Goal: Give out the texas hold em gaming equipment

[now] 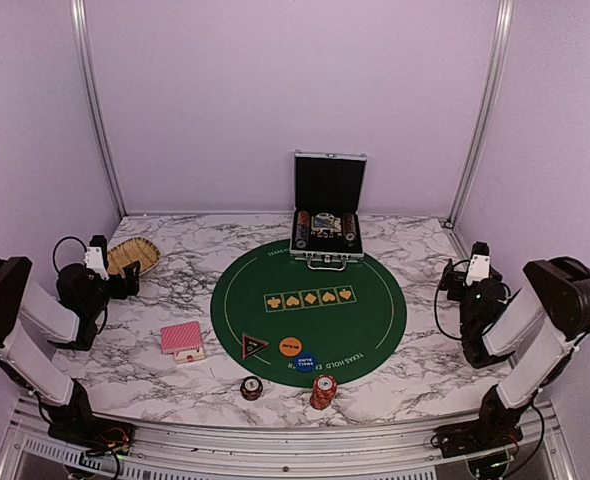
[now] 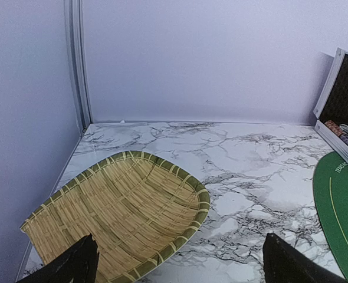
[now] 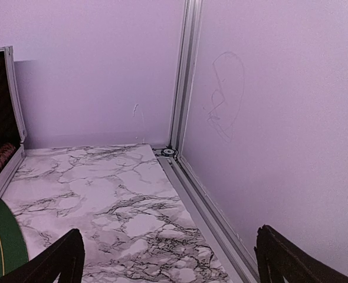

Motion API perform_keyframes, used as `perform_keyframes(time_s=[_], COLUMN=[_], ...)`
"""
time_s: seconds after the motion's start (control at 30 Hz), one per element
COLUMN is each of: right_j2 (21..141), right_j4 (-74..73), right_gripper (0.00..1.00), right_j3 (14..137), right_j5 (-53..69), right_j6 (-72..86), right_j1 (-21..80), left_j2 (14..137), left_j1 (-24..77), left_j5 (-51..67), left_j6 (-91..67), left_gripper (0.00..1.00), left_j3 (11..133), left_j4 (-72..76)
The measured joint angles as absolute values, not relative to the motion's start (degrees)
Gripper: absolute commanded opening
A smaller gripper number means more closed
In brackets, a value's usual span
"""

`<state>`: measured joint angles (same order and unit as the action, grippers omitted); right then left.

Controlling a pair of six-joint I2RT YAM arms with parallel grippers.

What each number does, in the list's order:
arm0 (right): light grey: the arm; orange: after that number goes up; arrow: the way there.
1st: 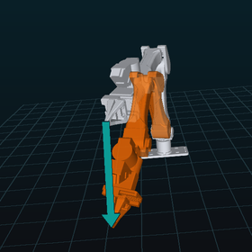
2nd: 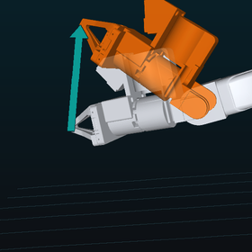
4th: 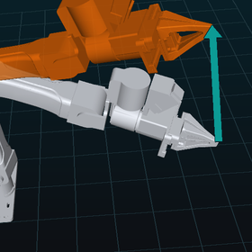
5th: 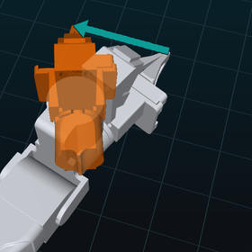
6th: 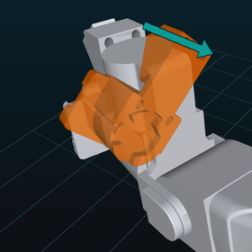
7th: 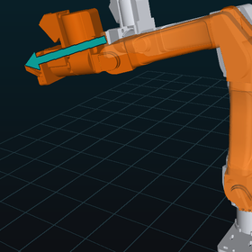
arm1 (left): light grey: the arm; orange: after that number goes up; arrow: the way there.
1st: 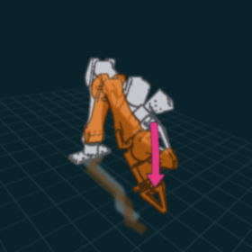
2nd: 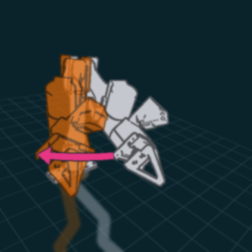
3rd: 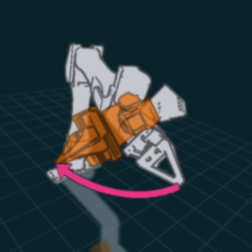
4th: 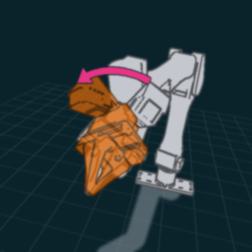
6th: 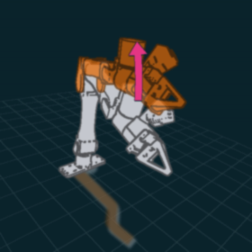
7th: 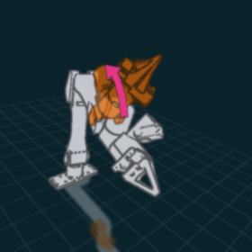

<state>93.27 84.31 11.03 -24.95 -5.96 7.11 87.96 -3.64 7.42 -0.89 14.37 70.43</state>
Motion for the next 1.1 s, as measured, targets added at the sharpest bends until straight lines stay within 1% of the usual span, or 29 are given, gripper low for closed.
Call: perform_keyframes(time_s=[0.53, 0.63, 0.73, 0.97, 1.03, 1.1], right_j2=[93.3, 92.7, 91.1, 88.8, 85.1, 79.5], right_j4=[83.2, 81.4, 80.6, 81.0, 75.8, 67.6], right_gripper=[0.99, 0.99, 0.99, 0.99, 0.99, 0.99], right_j3=[11.2, 11.6, 11.5, 9.9, 11.0, 14.6], right_j5=[-24.3, -23.7, -23.6, -23.7, -25.6, -27.1], right_j6=[-5.6, -4.4, -3.5, -3.5, -3.1, -2.9], right_j1=[6.4, 5.1, 4.5, 4.9, 5.1, 5.1], left_j2=[87.9, 86.3, 82.5, 76.7, 75.5, 74.3], left_j1=[-3.6, -3.7, -3.7, -3.8, -3.8, -3.8], left_j5=[7.4, 7.4, 8.1, 10.9, 12.4, 13.6], left_j6=[-0.9, -1.1, -0.6, 2.2, 3.8, 5.0], left_gripper=[0.99, 0.99, 0.99, 0.99, 0.99, 0.99], left_j3=[14.4, 15.1, 19.2, 35.8, 40.2, 42.3], left_j4=[70.3, 67.1, 58.5, 32.3, 23.3, 17.0])
